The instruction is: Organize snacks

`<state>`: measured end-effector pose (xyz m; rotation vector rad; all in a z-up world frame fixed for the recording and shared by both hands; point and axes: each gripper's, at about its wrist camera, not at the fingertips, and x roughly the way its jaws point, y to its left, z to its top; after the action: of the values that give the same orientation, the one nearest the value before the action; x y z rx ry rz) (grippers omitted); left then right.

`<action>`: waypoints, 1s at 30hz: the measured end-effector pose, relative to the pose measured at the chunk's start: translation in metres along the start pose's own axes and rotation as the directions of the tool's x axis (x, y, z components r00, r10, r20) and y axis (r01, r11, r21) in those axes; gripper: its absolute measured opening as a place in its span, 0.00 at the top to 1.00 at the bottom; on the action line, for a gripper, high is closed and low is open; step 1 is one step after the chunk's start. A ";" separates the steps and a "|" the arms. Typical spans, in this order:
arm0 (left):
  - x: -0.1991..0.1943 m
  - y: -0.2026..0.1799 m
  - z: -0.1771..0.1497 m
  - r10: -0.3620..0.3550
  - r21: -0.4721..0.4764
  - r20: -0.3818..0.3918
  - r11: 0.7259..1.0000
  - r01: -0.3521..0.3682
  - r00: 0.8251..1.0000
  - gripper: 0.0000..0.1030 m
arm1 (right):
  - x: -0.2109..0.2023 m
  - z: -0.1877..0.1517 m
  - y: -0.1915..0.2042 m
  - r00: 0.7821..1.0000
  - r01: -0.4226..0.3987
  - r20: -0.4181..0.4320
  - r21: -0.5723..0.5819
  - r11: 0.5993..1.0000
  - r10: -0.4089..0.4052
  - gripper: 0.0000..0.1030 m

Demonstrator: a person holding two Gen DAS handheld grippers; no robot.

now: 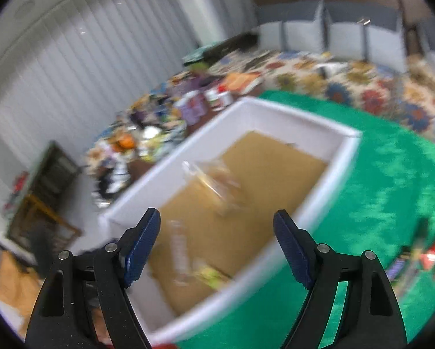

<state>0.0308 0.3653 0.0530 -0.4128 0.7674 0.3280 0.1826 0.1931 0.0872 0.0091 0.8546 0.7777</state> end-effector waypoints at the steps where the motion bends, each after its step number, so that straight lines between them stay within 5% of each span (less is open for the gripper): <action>1: -0.002 -0.011 -0.003 -0.035 0.010 -0.004 0.999 0.035 0.999 0.26 | -0.007 -0.011 -0.010 0.999 0.043 0.007 -0.002 0.999 -0.043 0.19; 5: -0.016 -0.078 -0.028 -0.205 0.112 -0.044 0.972 0.209 0.978 0.24 | -0.025 -0.087 -0.087 0.945 0.326 0.003 -0.003 0.945 -0.326 0.19; 9: -0.012 -0.158 -0.072 -0.313 0.264 -0.138 0.903 0.339 0.940 0.11 | -0.057 -0.176 -0.189 0.816 0.577 -0.099 0.066 0.814 -0.570 0.20; 12: 0.023 -0.210 -0.110 -0.274 0.365 -0.224 0.866 0.341 0.935 0.10 | -0.087 -0.216 -0.245 0.743 0.670 -0.143 0.154 0.727 -0.654 0.20; 14: 0.052 -0.230 -0.127 -0.218 0.399 -0.257 0.863 0.309 0.942 0.11 | -0.104 -0.231 -0.275 0.715 0.698 -0.151 0.221 0.682 -0.683 0.19; 20: 0.120 -0.259 -0.138 -0.120 0.426 -0.230 0.880 0.211 0.966 0.11 | -0.111 -0.237 -0.327 0.668 0.734 -0.172 0.310 0.604 -0.724 0.15; 22: 0.132 -0.261 -0.137 -0.099 0.429 -0.223 0.883 0.188 0.970 0.11 | -0.115 -0.236 -0.333 0.669 0.726 -0.152 0.342 0.596 -0.728 0.09; 25: 0.144 -0.258 -0.138 -0.070 0.447 -0.205 0.881 0.157 0.976 0.10 | -0.115 -0.234 -0.345 0.707 0.684 -0.153 0.396 0.613 -0.690 0.05; 30: 0.148 -0.259 -0.140 -0.064 0.449 -0.173 0.883 0.136 0.983 0.04 | -0.115 -0.235 -0.342 0.707 0.686 -0.155 0.388 0.616 -0.690 0.05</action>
<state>0.1587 0.0934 -0.0827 -0.0270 0.9418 0.0085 0.1857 -0.1959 -0.0974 0.0626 0.9111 -0.1584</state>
